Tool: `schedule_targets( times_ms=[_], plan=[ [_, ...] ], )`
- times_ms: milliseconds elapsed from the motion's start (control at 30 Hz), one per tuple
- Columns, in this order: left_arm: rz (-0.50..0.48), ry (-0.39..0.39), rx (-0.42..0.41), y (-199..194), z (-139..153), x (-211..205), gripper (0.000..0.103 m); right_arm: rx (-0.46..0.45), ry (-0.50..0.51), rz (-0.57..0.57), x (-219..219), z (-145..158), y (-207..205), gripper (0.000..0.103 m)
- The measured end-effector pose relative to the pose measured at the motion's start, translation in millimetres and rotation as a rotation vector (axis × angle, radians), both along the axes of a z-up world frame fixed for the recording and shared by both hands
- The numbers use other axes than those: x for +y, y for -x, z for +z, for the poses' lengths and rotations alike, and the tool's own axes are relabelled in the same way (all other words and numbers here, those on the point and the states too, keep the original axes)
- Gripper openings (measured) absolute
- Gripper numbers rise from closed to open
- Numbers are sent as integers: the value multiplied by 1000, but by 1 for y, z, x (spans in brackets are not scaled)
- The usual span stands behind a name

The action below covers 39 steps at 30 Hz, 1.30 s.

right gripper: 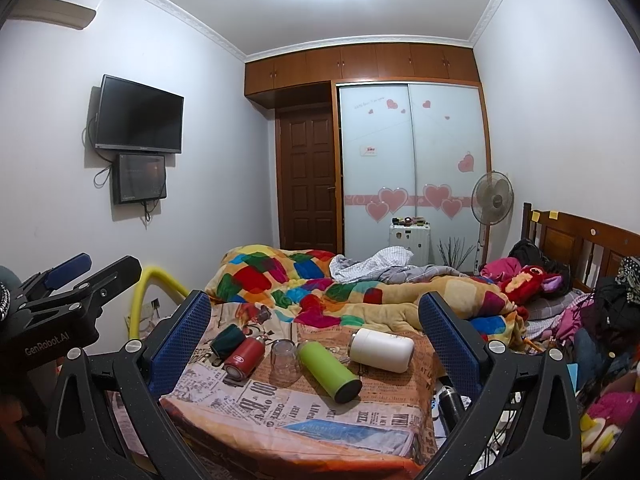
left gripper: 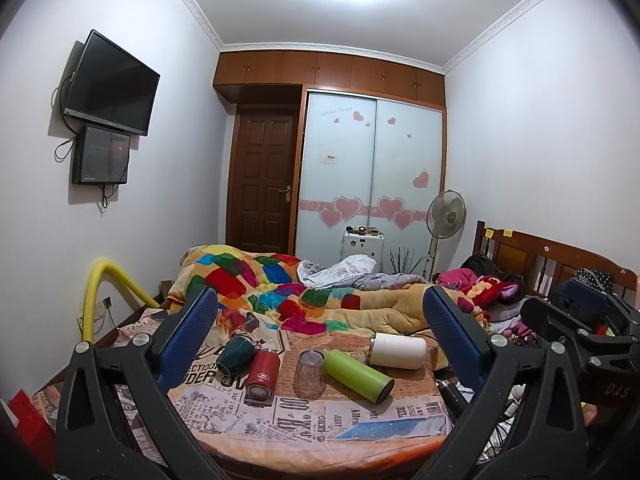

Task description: Flip cup upright

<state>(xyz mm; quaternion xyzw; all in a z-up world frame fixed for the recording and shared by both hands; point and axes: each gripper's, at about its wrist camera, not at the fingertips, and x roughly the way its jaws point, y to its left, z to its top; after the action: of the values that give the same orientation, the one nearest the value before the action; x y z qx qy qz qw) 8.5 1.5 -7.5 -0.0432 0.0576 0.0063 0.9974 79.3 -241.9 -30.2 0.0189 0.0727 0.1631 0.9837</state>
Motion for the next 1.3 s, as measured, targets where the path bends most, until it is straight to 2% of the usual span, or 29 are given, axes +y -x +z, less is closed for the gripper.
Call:
schedule_targets(
  times_ms=[1300],
  plan=[
    [-5,9,7,-6,-2,0,103,13,7,0,4,3,-3,103]
  ],
)
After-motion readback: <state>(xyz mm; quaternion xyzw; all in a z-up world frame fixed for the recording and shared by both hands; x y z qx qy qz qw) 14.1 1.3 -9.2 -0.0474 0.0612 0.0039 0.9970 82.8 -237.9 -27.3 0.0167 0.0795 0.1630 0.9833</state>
